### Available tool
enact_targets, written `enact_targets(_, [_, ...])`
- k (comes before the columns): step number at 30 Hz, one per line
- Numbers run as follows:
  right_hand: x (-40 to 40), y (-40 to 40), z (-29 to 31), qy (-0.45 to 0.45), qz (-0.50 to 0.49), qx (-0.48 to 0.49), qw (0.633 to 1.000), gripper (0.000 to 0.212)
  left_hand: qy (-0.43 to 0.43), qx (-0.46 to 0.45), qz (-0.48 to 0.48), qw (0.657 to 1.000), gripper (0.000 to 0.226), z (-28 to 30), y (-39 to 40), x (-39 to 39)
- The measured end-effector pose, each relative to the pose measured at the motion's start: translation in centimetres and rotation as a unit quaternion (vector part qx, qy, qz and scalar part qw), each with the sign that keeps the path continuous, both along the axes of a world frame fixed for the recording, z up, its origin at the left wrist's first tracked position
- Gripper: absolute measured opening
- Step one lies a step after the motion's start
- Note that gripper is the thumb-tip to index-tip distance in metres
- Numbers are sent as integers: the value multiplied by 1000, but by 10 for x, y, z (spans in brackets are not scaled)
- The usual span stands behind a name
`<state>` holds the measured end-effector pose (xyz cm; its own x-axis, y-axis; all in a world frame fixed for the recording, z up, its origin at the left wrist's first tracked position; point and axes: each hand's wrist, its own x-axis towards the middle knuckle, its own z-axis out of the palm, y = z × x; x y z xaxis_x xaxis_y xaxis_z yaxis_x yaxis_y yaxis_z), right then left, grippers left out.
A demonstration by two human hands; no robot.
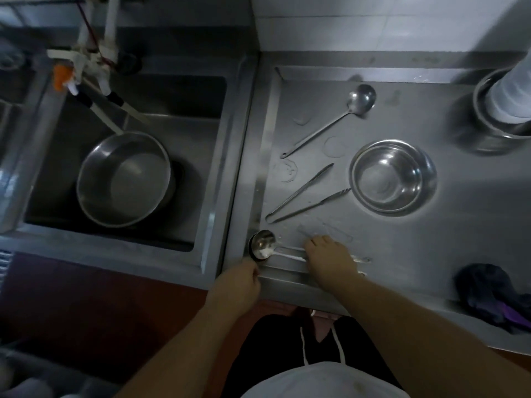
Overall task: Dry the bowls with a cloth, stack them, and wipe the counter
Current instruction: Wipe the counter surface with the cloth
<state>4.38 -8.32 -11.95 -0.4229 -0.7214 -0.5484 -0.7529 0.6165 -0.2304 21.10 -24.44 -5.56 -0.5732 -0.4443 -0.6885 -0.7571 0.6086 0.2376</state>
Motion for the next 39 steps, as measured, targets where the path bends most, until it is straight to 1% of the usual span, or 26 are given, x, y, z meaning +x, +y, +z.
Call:
enact_targets(2, [3, -6, -6, 11, 4, 22, 1000, 36, 4, -9, -11, 1000, 21, 0, -7, 7])
enact_targets(7, [8, -12, -15, 15, -19, 34, 999, 41, 30, -28, -1, 999, 26, -2, -16, 19])
enact_targets(13, [6, -7, -18, -38, -45, 40, 997, 31, 21, -31, -10, 999, 25, -5, -19, 14])
enact_targets(15, [4, -5, -16, -59, -41, 51, 996, 34, 22, -22, -10, 999, 27, -3, -19, 9])
enact_targets(17, [3, -3, -14, -73, -33, 63, 995, 38, 19, -19, -13, 1000, 20, 0, -19, 5])
enact_targets(22, [-2, 4, -10, -91, -41, 33, 994, 33, 18, -27, -31, 999, 7, 4, -20, -3])
enact_targets(26, [-10, 16, -2, -114, -49, 14, 992, 33, 15, -36, -47, 998, 13, 7, -19, -16])
enact_targets(30, [-19, 36, 15, -95, -59, 1, 994, 30, 24, -48, -82, 995, 16, 13, -16, -39])
enact_targets(34, [-35, 71, 37, -63, -108, -26, 992, 29, 36, -49, -116, 991, 18, 18, -5, -71])
enact_targets(36, [-50, 95, 48, -45, -140, -37, 988, 32, 36, -42, -140, 989, 19, 19, 6, -89])
enact_targets(39, [-80, 134, 57, 0, -186, -32, 982, 31, 33, -41, -183, 982, 21, 19, 30, -119])
